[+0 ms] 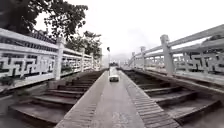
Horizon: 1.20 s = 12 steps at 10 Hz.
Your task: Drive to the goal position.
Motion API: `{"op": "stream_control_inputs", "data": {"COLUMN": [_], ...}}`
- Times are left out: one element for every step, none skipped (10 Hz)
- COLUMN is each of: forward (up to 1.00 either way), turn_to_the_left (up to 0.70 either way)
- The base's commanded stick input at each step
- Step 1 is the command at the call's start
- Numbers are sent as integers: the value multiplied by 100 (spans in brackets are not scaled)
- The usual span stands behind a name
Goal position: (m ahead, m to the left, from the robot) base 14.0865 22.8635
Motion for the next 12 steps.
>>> {"op": "stream_control_inputs", "data": {"forward": [69,69,69,69,69,69,69,69,69,69,69,69], "turn_to_the_left": [1,1,1,1,1,1,1,1,1,1,1,1]}}
